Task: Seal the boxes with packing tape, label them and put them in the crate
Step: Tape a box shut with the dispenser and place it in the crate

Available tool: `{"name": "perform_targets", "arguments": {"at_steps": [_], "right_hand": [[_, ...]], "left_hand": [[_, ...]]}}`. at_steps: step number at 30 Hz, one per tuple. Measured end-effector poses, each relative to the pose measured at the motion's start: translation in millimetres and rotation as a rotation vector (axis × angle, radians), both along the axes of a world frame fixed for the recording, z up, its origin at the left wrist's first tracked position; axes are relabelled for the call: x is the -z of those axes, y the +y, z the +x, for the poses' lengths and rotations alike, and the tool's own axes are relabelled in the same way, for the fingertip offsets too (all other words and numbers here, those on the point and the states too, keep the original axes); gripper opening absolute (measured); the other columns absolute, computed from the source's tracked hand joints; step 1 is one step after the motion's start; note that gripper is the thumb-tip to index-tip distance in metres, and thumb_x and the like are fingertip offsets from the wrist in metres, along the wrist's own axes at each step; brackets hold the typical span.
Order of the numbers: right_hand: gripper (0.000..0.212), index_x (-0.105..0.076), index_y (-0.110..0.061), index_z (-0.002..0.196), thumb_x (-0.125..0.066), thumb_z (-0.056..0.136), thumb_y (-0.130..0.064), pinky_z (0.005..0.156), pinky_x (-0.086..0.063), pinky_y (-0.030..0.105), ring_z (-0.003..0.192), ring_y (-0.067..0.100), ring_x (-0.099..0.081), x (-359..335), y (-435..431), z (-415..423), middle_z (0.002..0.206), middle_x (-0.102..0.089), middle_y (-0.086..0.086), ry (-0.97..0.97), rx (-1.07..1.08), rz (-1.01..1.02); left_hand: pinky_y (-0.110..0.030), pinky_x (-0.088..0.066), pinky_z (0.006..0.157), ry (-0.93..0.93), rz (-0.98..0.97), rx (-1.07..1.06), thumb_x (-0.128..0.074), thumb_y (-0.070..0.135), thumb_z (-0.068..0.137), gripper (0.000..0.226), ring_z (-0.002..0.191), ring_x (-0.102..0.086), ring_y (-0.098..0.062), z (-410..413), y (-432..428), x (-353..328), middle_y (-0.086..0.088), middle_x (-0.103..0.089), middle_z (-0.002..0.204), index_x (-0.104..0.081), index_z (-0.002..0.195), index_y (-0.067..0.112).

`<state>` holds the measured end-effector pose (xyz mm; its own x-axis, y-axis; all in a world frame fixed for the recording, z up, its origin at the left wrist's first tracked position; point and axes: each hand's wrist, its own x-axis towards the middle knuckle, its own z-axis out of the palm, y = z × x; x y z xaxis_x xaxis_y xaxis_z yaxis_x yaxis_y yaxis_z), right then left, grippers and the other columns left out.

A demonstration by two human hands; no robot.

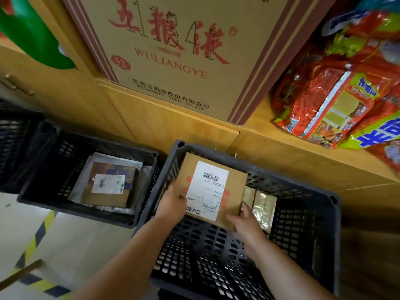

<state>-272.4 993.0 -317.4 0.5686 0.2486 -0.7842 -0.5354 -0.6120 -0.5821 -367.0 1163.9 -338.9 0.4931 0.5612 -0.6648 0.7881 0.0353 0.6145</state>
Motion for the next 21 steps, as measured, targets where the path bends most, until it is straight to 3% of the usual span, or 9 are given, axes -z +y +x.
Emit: {"name": "perform_targets", "arguments": {"at_steps": [4,7,12,15,17,19,21], "right_hand": [[0.049,-0.043,-0.034,0.12,-0.053,0.09,0.004,0.094,-0.05,0.039,0.092,0.013,-0.059,-1,0,2,0.1,-0.06,-0.01,-0.017,-0.004,-0.013],[0.065,-0.039,-0.024,0.138,-0.052,0.085,0.012,0.093,-0.05,0.034,0.097,0.016,-0.059,3,0,0,0.101,-0.06,-0.009,-0.038,-0.047,-0.038],[0.068,-0.038,-0.028,0.142,-0.055,0.086,0.008,0.1,-0.046,0.038,0.105,0.014,-0.059,6,-10,-2,0.115,-0.06,-0.013,-0.043,-0.092,-0.014],[0.067,-0.029,-0.023,0.147,-0.058,0.09,-0.002,0.099,-0.043,0.031,0.109,0.017,-0.054,-7,-12,-1,0.126,-0.052,-0.004,-0.054,-0.145,-0.055],[0.065,-0.028,-0.018,0.147,-0.06,0.091,-0.011,0.1,-0.044,0.035,0.117,0.024,-0.053,-13,-17,1,0.138,-0.047,0.007,-0.036,-0.122,-0.112],[0.05,-0.041,-0.015,0.139,-0.057,0.092,-0.012,0.1,-0.045,0.037,0.114,0.024,-0.054,-21,-28,1,0.137,-0.049,0.011,-0.023,-0.097,-0.115],[0.032,-0.054,-0.015,0.124,-0.055,0.093,-0.01,0.096,-0.048,0.035,0.106,0.02,-0.056,-34,-42,-1,0.128,-0.056,0.01,-0.01,-0.049,-0.108]], "left_hand": [[-0.021,-0.043,0.058,-0.045,-0.026,0.028,-0.042,0.005,0.092,0.069,0.086,-0.057,-0.015,1,5,0,-0.005,-0.057,0.122,-0.013,0.147,0.033],[-0.026,-0.046,0.073,-0.061,-0.031,0.057,-0.044,0.007,0.095,0.074,0.095,-0.055,-0.016,0,4,4,-0.003,-0.052,0.131,-0.001,0.149,0.036],[-0.035,-0.051,0.084,0.052,0.052,0.136,-0.044,0.007,0.094,0.079,0.104,-0.058,-0.025,2,4,0,-0.009,-0.049,0.134,0.007,0.149,0.03],[-0.037,-0.049,0.092,0.082,0.147,0.206,-0.041,0.008,0.094,0.071,0.115,-0.052,-0.027,1,2,-14,-0.008,-0.034,0.147,-0.002,0.151,0.024],[-0.037,-0.044,0.099,0.06,0.179,0.246,-0.037,0.005,0.094,0.063,0.127,-0.043,-0.028,-2,1,-27,-0.006,-0.026,0.152,-0.014,0.151,0.021],[-0.033,-0.041,0.1,0.007,0.202,0.255,-0.037,0.003,0.093,0.054,0.128,-0.042,-0.025,-9,-1,-42,-0.006,-0.035,0.148,-0.032,0.145,0.019],[-0.029,-0.048,0.082,-0.052,0.168,0.226,-0.037,0.002,0.092,0.048,0.107,-0.056,-0.022,-18,-5,-59,-0.005,-0.054,0.131,-0.048,0.132,0.026]]}}
